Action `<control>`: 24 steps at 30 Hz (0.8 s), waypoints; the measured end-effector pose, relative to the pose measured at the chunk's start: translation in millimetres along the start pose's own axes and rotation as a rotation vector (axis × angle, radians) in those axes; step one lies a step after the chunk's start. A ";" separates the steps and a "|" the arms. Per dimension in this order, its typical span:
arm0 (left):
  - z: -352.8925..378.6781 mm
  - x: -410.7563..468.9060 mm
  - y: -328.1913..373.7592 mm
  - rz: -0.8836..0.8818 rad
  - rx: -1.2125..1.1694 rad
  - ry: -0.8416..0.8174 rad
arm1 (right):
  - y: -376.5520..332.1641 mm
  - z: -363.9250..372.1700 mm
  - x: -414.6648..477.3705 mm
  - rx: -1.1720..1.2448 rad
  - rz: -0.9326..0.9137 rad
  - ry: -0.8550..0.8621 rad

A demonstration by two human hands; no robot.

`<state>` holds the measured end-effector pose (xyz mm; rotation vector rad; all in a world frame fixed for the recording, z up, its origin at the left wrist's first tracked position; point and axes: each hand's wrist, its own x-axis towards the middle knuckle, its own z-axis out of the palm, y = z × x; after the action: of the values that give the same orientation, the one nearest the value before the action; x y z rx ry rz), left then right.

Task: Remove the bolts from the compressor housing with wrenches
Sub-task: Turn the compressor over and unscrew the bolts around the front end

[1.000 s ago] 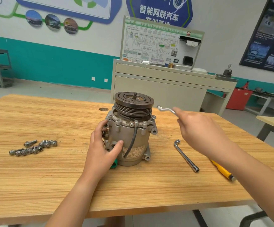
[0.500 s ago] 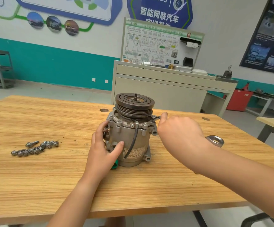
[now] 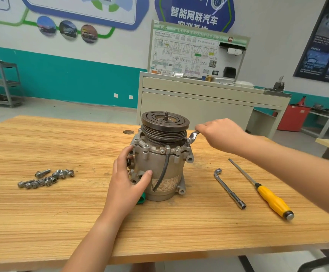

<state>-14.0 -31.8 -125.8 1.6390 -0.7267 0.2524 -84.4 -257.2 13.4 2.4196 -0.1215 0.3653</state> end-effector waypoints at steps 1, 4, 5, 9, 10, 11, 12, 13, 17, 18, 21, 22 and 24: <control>-0.1 0.1 0.3 0.002 0.004 -0.001 | -6.7 5.7 6.9 0.086 0.010 0.037; 0.0 0.1 0.9 0.002 0.016 -0.001 | -21.1 14.9 15.6 0.316 0.021 0.156; 0.1 0.0 0.6 0.000 0.017 -0.001 | -22.9 16.3 13.3 0.371 0.030 0.184; 0.4 -0.2 -0.8 -0.003 0.010 -0.001 | -17.8 8.4 -10.7 0.652 0.303 0.307; 0.1 0.6 -1.3 0.000 0.014 0.001 | -16.5 3.1 -17.9 0.718 0.368 0.338; 0.7 0.5 -1.8 -0.001 0.015 0.001 | -15.5 -2.1 -27.0 0.736 0.403 0.354; 0.9 0.7 -2.1 -0.003 0.016 0.001 | -14.5 -8.0 -37.0 0.702 0.415 0.342; 1.3 0.6 -2.3 -0.006 0.016 0.001 | -14.6 -14.0 -48.3 0.626 0.412 0.296; 2.1 0.3 -4.2 -0.019 0.009 0.004 | -27.6 -37.6 -78.9 0.281 0.356 -0.001; 2.3 0.4 -4.8 -0.023 0.008 0.002 | -31.6 -42.3 -79.4 0.249 0.350 -0.029; 2.4 0.7 -5.7 -0.033 0.007 0.003 | -40.0 -50.2 -71.9 0.182 0.327 -0.065; 2.3 0.6 -5.9 -0.033 0.005 0.004 | -41.0 -52.3 -69.0 0.161 0.308 -0.082; 2.0 0.3 -5.6 -0.027 -0.001 0.003 | -43.1 -59.4 -65.4 0.104 0.268 -0.111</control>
<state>-11.0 -33.6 -130.7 1.6460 -0.7016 0.2346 -152.7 -186.5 11.1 2.5318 -0.4903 0.3639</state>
